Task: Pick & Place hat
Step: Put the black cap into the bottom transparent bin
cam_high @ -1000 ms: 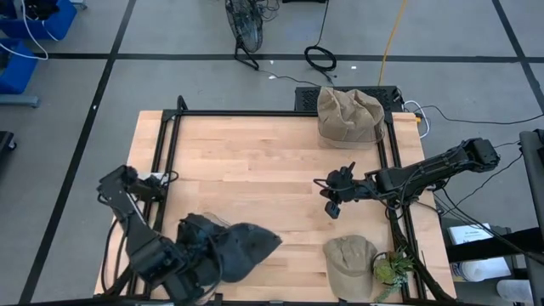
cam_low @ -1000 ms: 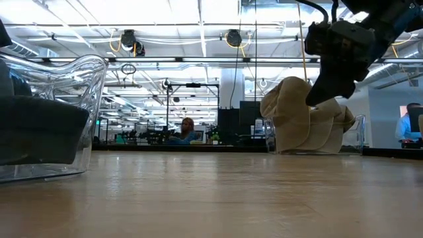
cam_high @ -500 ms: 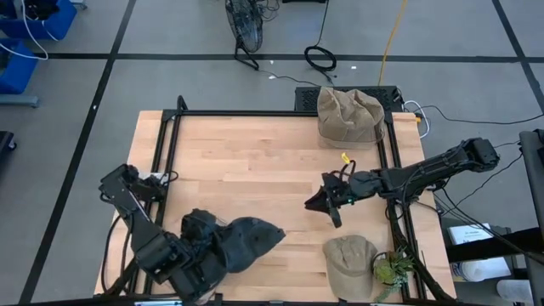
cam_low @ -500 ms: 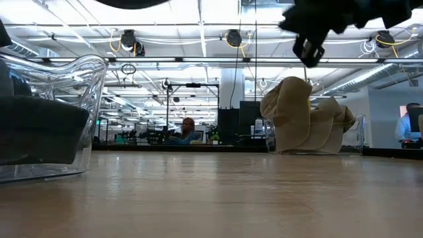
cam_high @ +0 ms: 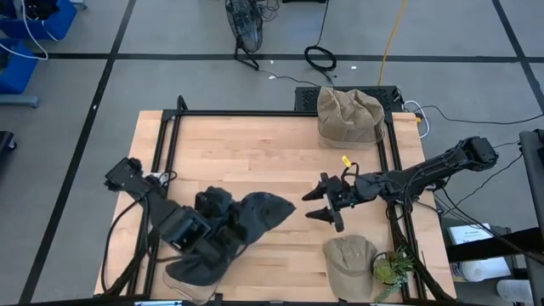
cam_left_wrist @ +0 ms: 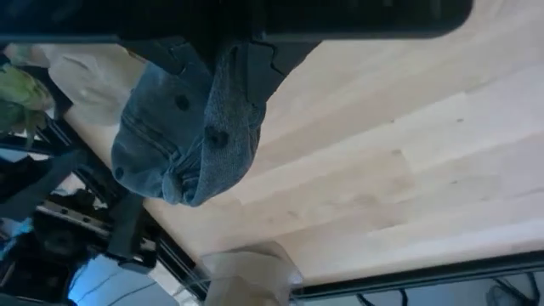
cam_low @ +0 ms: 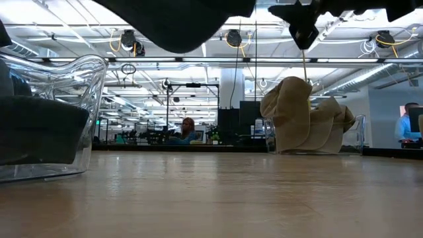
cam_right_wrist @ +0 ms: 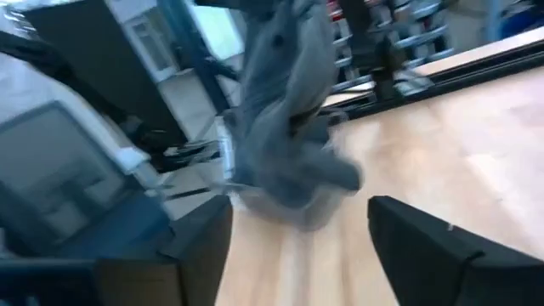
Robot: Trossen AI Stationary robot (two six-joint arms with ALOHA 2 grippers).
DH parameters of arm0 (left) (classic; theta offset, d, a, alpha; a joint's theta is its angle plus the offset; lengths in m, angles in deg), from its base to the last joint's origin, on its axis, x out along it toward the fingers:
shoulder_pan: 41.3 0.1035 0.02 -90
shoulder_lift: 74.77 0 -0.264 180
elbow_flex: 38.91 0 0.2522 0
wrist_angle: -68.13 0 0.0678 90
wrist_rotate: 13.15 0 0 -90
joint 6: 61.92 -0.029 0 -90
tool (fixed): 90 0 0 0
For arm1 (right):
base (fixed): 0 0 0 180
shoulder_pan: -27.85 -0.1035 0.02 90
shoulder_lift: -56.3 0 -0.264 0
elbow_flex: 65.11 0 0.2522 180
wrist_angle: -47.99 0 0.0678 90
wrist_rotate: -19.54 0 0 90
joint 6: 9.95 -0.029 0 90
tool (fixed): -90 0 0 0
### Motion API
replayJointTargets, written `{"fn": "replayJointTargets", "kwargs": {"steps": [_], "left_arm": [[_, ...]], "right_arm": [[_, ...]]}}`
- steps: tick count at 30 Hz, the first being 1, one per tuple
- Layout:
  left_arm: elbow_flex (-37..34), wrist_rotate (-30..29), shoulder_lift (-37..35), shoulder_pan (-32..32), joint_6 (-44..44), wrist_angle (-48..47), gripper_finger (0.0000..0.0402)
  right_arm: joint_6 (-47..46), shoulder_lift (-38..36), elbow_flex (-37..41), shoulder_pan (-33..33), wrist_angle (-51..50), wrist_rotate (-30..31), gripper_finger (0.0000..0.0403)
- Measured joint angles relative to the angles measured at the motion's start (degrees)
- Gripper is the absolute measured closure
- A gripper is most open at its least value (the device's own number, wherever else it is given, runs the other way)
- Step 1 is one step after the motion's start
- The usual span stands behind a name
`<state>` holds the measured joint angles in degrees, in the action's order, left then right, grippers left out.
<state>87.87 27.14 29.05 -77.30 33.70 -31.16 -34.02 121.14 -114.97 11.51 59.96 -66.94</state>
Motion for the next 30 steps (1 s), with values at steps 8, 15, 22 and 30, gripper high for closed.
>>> {"fn": "replayJointTargets", "kwargs": {"steps": [8, 15, 22, 30], "left_arm": [[-0.02, 0.14, -0.58, 4.67, -13.39, 11.32, 0.0388], [-0.02, 1.79, -0.60, 8.42, -21.65, 19.25, 0.0366], [-0.02, 2.64, -0.60, 11.62, -37.05, 31.68, 0.0383], [-0.02, 13.17, -0.60, 17.13, -58.56, 48.99, 0.0333]], "right_arm": [[1.96, 3.15, 0.00, 0.24, 6.14, 2.47, 0.0111], [5.34, 5.83, 0.00, 0.24, 16.28, 2.28, 0.0124], [7.20, 5.80, 0.00, 0.24, 17.78, 2.08, 0.0281], [12.97, -0.76, 0.00, 0.22, 9.95, 0.72, 0.0391]]}}
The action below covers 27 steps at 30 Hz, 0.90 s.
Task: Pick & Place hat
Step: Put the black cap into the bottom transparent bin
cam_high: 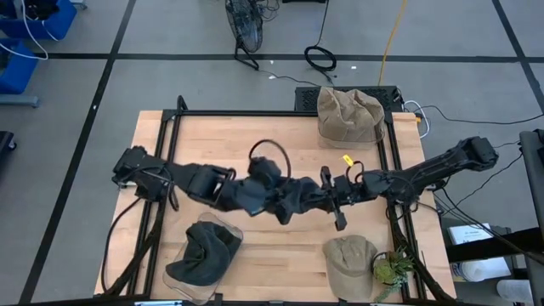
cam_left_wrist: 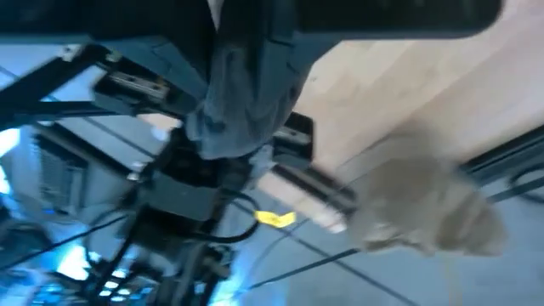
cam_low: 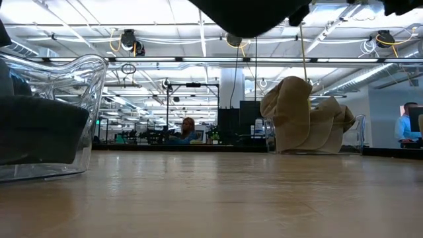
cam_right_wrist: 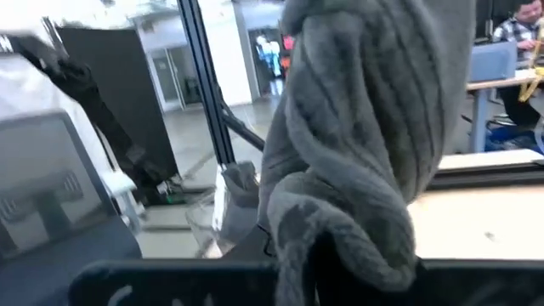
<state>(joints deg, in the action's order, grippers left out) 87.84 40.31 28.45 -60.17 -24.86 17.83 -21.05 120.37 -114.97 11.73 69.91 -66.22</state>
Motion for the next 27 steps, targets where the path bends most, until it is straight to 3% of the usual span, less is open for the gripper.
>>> {"fn": "replayJointTargets", "kwargs": {"steps": [8, 15, 20, 25, 27], "left_arm": [[0.04, 13.51, 0.30, 4.93, -8.85, 7.90, 0.0239], [0.07, 19.92, 0.63, 7.85, -14.42, 8.76, 0.0139], [0.02, 21.46, -1.47, 7.16, -11.60, -0.18, 0.0104], [0.15, 17.84, -6.06, 4.58, 4.13, -18.72, 0.0112], [0.07, 15.10, -7.04, 2.65, 10.40, -25.65, 0.0129]], "right_arm": [[-1.05, -18.77, 0.00, 0.03, -26.13, 5.83, 0.0399], [-5.08, -28.83, 0.00, 0.00, -36.53, 5.83, 0.0400], [-6.23, -28.40, 0.00, 0.03, -37.66, 1.26, 0.0401], [-8.05, -24.05, 0.00, 0.15, -37.29, -0.53, 0.0402], [-8.91, -21.31, 0.00, 1.31, -36.51, -4.72, 0.0402]]}}
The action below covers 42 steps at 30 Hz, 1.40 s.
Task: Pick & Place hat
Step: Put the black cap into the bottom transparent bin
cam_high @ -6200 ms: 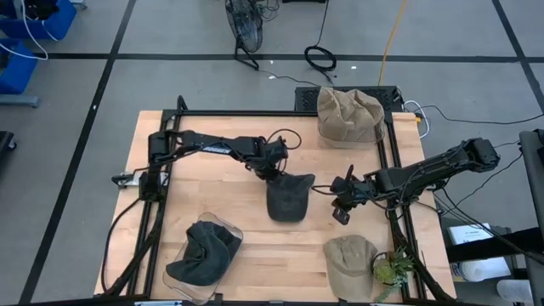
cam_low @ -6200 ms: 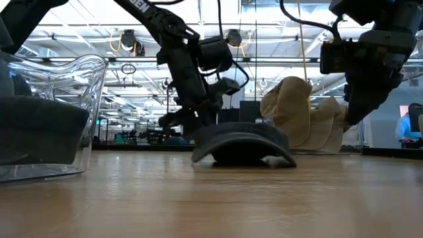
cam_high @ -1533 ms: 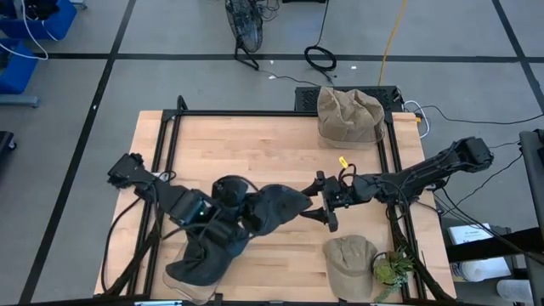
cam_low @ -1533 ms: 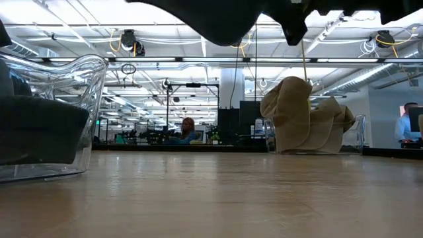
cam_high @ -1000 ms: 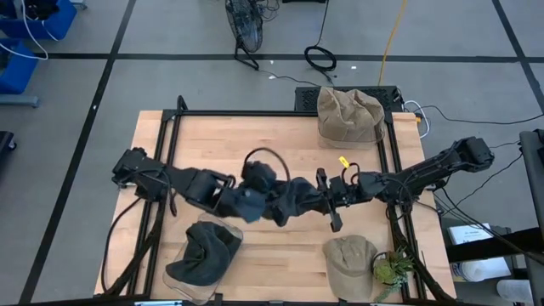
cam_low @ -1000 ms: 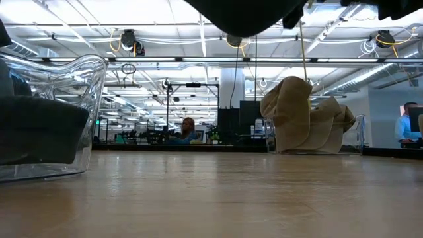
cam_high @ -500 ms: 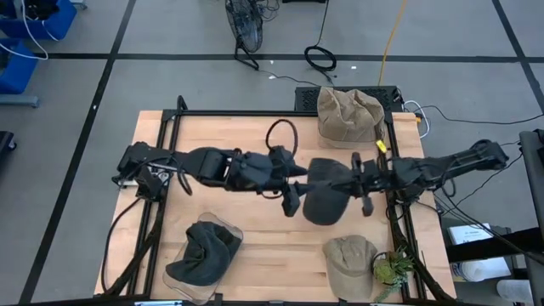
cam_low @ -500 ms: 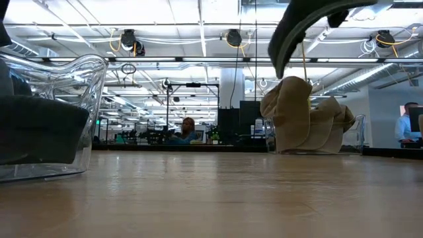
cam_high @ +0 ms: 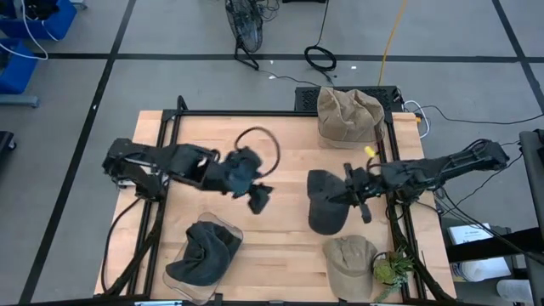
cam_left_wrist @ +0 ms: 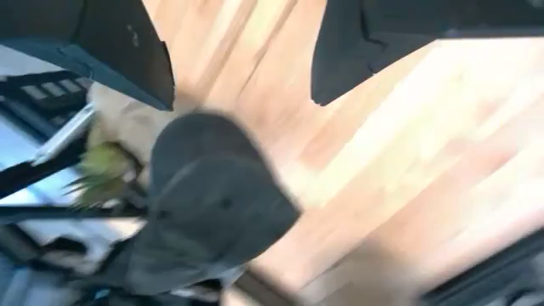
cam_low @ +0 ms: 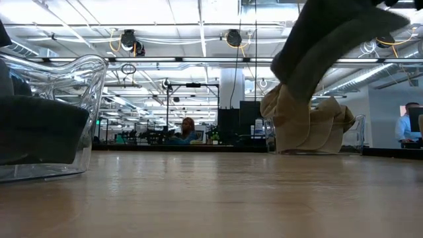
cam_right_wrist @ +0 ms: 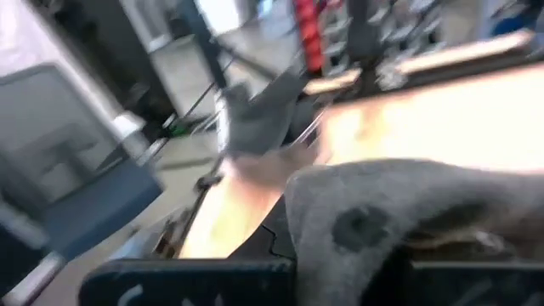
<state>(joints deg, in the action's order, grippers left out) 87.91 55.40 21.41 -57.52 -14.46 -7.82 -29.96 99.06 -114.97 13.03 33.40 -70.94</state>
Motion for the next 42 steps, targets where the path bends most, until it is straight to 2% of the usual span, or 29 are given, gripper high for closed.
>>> {"fn": "replayJointTargets", "kwargs": {"steps": [4, 7, 14, 17, 19, 23, 29, 36, 42], "left_arm": [[0.00, -3.70, -2.15, -4.59, 9.64, -10.22, 0.0168], [0.00, -4.85, -2.88, -8.06, 14.93, -13.85, 0.0195], [-0.02, -9.28, -3.27, -15.47, 21.66, -15.81, 0.0236], [-0.02, -11.35, -3.21, -17.58, 23.84, -15.36, 0.0244], [-0.02, -12.54, -2.96, -18.12, 24.04, -14.19, 0.0244], [-0.02, -14.70, -2.76, -18.03, 20.67, -10.56, 0.0234], [-0.04, -13.55, -0.52, -14.54, 7.37, 0.06, 0.0202], [-0.04, -2.41, 2.25, -9.42, -5.90, 11.95, 0.0152], [-0.04, 5.20, 3.69, -6.08, -8.21, 14.49, 0.0129]], "right_arm": [[-4.22, 7.81, -0.34, 3.90, 6.23, -12.30, 0.0402], [-4.79, 15.20, -4.58, 6.34, 7.82, -21.18, 0.0402], [1.20, 32.42, -21.75, 7.77, 1.92, -43.09, 0.0402], [3.94, 36.57, -27.59, 7.59, -0.04, -52.52, 0.0402], [5.42, 37.65, -29.95, 7.61, -0.14, -56.55, 0.0403], [9.10, 38.65, -33.09, 7.62, -0.35, -59.59, 0.0403], [11.61, 40.50, -38.24, 7.62, -0.27, -59.66, 0.0403], [11.74, 40.83, -39.71, 7.42, -0.56, -60.28, 0.0403], [12.65, 40.47, -39.71, 6.38, -0.65, -61.17, 0.0403]]}}
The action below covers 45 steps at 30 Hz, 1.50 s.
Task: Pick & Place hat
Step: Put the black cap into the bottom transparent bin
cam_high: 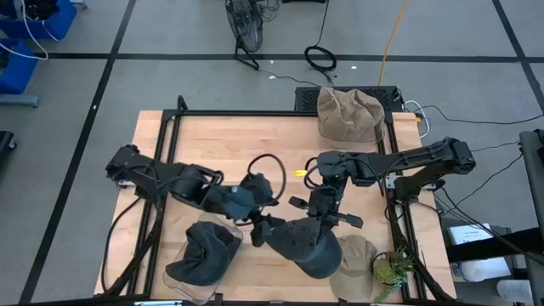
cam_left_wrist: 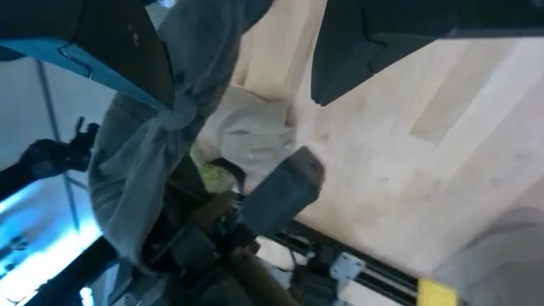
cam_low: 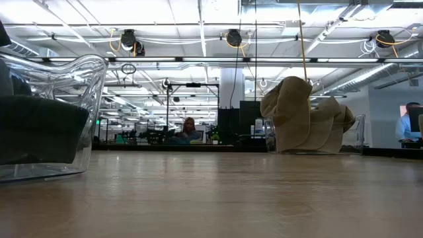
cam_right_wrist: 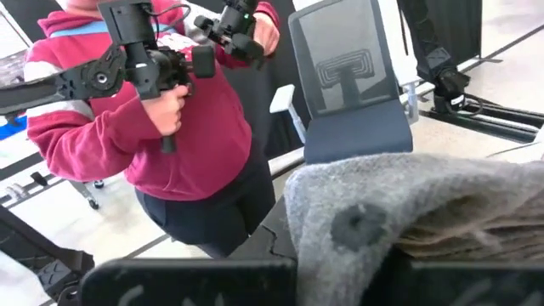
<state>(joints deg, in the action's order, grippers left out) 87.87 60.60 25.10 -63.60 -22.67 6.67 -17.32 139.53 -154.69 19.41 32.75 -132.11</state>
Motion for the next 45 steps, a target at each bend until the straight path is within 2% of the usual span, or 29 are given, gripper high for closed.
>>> {"fn": "replayJointTargets", "kwargs": {"steps": [9, 19, 24, 28, 34, 35, 39, 45], "left_arm": [[-0.06, 11.11, 3.43, 2.94, -2.23, 2.65, 0.0144], [0.02, 20.30, 5.53, 3.43, -4.51, 4.95, 0.0158], [0.02, 20.81, 5.56, 3.41, -3.76, 5.06, 0.0169], [0.02, 20.79, 5.65, 3.47, -3.16, 5.07, 0.0222], [0.02, 20.72, 6.06, 3.47, -2.81, 5.38, 0.0371], [0.02, 20.71, 6.04, 3.47, -2.51, 5.43, 0.0385], [0.02, 20.07, 6.04, 3.08, 1.90, 5.39, 0.0392], [0.00, 16.86, 5.52, 1.10, 8.57, 2.76, 0.0395]], "right_arm": [[0.39, 0.05, 0.02, 0.45, 0.61, 0.11, 0.0403], [0.81, 0.03, 0.02, 0.94, 1.27, 0.07, 0.0403], [1.21, 0.03, 0.04, 1.02, 1.44, 0.45, 0.0403], [1.54, 0.03, 0.04, 1.14, 1.52, 3.04, 0.0403], [0.70, 0.03, 0.07, 1.62, 1.44, 3.32, 0.0397], [0.32, 0.03, 0.07, 1.78, 1.35, 3.34, 0.0395], [-5.32, -0.01, 0.07, 2.99, -0.73, 6.09, 0.0376], [-2.91, -0.01, 0.07, 4.91, -10.47, 6.31, 0.0310]]}}
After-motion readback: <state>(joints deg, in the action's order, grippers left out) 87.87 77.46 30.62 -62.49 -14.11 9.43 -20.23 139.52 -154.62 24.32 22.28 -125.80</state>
